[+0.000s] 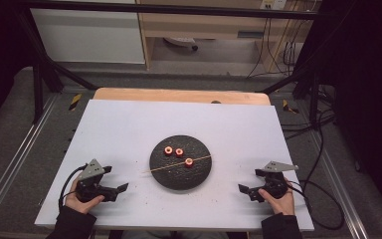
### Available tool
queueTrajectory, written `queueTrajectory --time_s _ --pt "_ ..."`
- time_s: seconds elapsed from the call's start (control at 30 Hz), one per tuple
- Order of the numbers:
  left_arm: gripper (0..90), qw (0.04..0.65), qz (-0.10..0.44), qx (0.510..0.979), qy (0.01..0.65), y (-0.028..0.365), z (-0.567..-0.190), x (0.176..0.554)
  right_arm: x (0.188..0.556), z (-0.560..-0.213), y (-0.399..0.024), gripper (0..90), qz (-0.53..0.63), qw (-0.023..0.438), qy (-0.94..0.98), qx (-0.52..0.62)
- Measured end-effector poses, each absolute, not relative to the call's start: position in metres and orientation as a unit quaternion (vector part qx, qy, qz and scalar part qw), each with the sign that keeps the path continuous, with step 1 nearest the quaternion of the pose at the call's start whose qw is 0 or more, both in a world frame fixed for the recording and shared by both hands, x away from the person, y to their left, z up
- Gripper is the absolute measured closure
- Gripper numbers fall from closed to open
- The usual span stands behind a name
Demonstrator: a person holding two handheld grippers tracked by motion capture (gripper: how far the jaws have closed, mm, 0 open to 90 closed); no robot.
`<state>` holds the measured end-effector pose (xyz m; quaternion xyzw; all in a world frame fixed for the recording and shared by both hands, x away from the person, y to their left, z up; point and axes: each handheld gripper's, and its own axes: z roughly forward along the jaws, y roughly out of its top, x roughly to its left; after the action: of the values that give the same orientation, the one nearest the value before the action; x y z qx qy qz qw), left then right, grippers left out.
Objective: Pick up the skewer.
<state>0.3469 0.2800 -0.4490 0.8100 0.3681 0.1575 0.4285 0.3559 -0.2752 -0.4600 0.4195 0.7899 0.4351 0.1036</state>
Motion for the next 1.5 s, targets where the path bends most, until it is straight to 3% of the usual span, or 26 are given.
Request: queueTrajectory --time_s 0.67,1.5 --pt "7.1 0.421 0.148 0.82 0.359 0.267 -0.445 0.346 0.355 -0.46 -0.275 0.9 0.436 0.101 0.788 0.422" --pt "10.9 0.406 0.148 0.843 0.321 0.227 -0.411 0.357 0.355 -0.46 -0.274 0.9 0.437 0.098 0.788 0.423"
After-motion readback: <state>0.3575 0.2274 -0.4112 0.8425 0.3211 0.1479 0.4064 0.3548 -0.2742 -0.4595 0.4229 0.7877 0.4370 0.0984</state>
